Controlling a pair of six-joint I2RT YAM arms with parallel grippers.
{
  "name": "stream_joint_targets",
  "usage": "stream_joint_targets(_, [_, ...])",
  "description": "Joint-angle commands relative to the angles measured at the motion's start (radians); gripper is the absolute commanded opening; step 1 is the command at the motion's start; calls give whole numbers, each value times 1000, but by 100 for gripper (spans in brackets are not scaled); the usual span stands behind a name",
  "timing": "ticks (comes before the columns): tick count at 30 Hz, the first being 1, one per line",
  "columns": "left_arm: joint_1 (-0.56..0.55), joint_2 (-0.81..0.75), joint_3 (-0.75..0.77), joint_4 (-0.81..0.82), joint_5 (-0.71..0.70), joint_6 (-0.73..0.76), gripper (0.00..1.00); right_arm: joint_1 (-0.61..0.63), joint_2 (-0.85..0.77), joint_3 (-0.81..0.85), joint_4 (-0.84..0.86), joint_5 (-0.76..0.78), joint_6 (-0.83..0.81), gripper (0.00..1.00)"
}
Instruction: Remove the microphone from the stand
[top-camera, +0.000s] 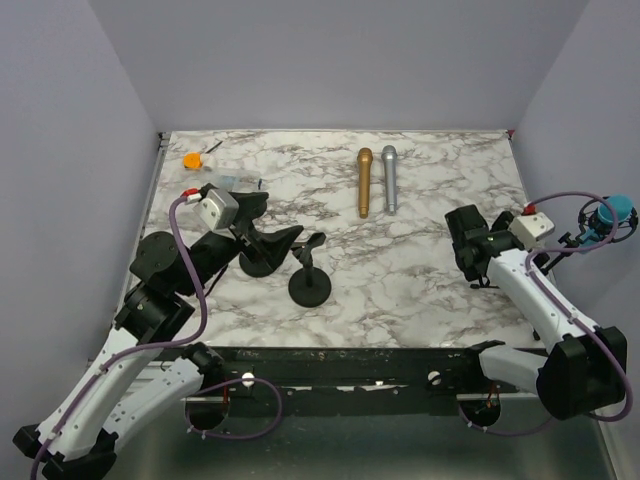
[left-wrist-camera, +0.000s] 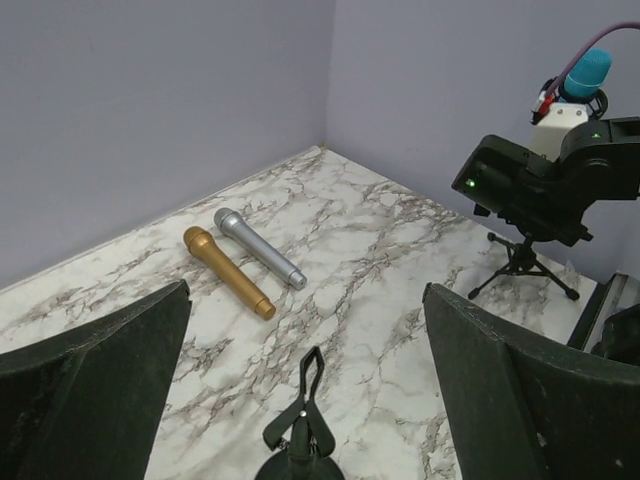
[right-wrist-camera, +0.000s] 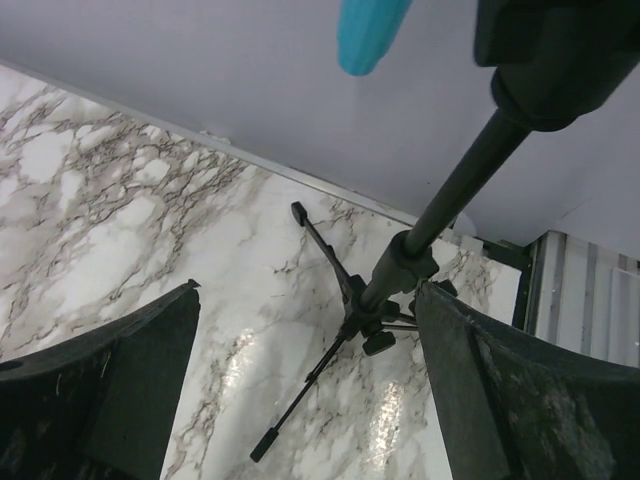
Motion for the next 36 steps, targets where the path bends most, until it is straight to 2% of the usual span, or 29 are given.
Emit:
stream_joint_targets(1, [-33, -16, -10, -3, -77, 51, 99, -20, -7, 27, -98, 130, 115, 88])
stream_joint_targets(7, [-44, -25, -23, 7, -85, 57, 99, -104, 3, 25, 31, 137, 5, 89])
stream_joint_targets(14, [-48, -24, -34, 17, -97, 64, 99, -175, 13, 9, 280, 137, -202, 90])
stream_joint_targets(17, [-48, -18, -35, 18, -98, 61, 98, -184, 3, -29, 465, 117, -348, 89])
stream_joint_targets(20, [-51, -9, -42, 24, -101, 61, 98, -214, -24, -78, 643, 45, -472, 82])
stream_joint_targets(24, [-55, 7, -47, 26, -110, 66, 98, -244, -50, -132, 775, -48, -559, 70])
stream_joint_targets(27, [-55, 16, -51, 30, -113, 68, 98, -269, -40, -161, 861, -44, -638, 69])
stream_joint_targets(29, [-55, 22, -53, 32, -114, 68, 98, -272, -33, -172, 884, -62, -656, 65])
stream_joint_targets(36, [-54, 30, -55, 29, -129, 84, 98, -273, -31, -194, 909, -177, -662, 39])
